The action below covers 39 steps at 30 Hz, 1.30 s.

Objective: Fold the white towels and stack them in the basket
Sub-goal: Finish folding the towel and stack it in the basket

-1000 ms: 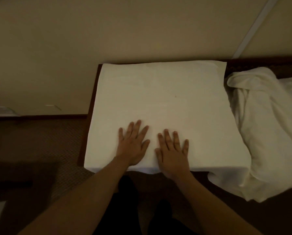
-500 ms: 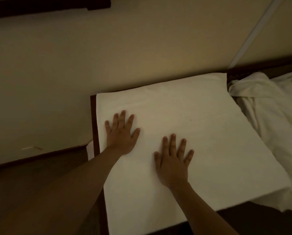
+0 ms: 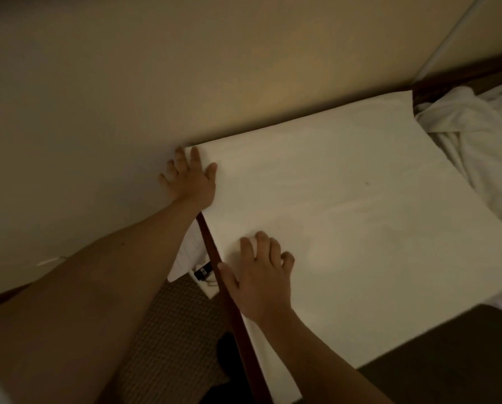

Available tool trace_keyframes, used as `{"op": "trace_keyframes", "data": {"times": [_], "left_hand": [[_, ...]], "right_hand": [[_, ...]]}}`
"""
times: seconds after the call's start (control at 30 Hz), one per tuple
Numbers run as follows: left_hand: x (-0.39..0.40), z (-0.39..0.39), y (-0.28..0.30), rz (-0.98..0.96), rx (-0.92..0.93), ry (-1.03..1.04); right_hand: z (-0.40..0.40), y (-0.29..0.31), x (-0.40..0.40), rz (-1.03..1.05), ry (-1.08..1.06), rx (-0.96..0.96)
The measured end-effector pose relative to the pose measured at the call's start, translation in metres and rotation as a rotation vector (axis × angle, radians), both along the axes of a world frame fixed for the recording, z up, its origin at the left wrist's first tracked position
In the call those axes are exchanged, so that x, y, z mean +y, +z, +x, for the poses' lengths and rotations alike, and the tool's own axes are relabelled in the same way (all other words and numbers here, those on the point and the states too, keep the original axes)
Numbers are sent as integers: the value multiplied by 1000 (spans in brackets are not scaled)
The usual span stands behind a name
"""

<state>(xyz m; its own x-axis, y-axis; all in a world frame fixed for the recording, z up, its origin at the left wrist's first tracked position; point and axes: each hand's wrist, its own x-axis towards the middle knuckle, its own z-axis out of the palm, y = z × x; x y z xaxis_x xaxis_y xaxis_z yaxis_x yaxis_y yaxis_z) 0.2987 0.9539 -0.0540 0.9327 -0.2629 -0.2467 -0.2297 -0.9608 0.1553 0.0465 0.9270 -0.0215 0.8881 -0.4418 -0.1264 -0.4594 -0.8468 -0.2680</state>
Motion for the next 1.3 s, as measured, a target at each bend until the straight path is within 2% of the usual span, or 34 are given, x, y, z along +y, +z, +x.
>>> {"op": "trace_keyframes", "data": {"times": [0.1, 0.17, 0.23, 0.33, 0.47, 0.57, 0.73, 0.83, 0.97, 1.3], "left_hand": [[10, -7, 2, -210, -12, 199], [14, -9, 2, -399, 75, 325], [16, -6, 4, -500, 165, 415], [25, 6, 13, -508, 239, 453], [52, 22, 19, -552, 252, 543], [73, 33, 31, -573, 210, 624], [70, 37, 82, -680, 75, 643], [45, 35, 111, -764, 57, 596], [-17, 20, 147, -853, 67, 492], [-235, -43, 181, -1144, 358, 411]], "right_hand": [[-5, 9, 19, -39, -12, -50], [-5, 13, 26, -2, -5, -13], [-3, 14, 31, 6, 9, 9], [-2, 20, 39, 97, 16, 43], [5, 31, 44, 423, -65, 66], [16, 48, 55, 611, -131, 3], [24, 71, 52, 648, -73, -133], [23, 85, 25, 661, -86, -148], [9, 102, -38, 654, -239, -274], [-51, 111, -227, 802, -548, -454]]}}
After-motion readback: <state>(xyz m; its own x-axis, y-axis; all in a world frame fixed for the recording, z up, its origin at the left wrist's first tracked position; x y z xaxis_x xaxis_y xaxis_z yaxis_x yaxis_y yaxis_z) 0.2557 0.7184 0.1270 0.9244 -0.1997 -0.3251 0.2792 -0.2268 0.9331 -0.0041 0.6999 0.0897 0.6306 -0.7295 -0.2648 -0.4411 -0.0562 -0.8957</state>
